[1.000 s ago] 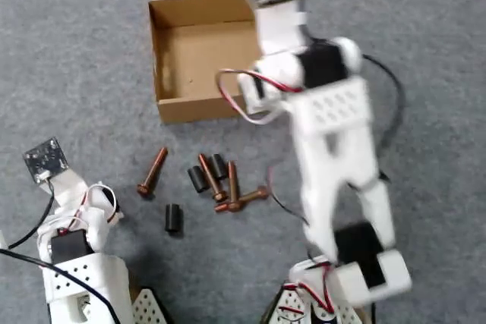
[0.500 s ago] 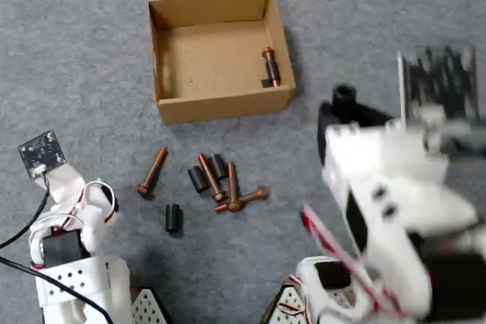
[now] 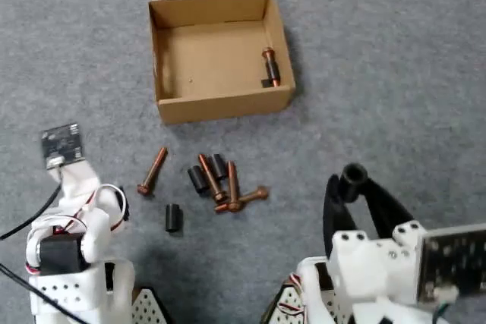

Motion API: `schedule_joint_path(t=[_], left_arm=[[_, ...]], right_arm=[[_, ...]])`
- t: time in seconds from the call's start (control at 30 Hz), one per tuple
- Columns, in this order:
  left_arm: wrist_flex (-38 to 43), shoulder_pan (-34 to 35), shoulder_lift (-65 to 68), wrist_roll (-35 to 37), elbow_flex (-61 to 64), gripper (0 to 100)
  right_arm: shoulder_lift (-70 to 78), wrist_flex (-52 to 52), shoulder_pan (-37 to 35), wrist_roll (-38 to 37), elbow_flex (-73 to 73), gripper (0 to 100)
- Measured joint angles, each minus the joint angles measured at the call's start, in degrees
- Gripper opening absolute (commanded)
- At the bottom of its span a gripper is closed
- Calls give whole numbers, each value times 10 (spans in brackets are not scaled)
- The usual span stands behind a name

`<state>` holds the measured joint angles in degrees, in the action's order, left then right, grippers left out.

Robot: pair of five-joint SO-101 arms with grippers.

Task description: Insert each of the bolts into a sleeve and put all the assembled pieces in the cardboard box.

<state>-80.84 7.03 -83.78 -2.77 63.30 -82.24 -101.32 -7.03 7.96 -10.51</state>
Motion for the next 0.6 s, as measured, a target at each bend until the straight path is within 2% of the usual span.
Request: schedule_joint_path(t=[0.13,0.33,0.6], left_arm=[[-25,-51,-1,-33,-65,19],[-27,-67,-4,-47,-152,21],[22,-114,10,-233,-171,21]], right_arm=[[-33,-1,0,0,-13,1],[-40,-1,0,6,-15,1],[-2,-1,0,72,-13,1]])
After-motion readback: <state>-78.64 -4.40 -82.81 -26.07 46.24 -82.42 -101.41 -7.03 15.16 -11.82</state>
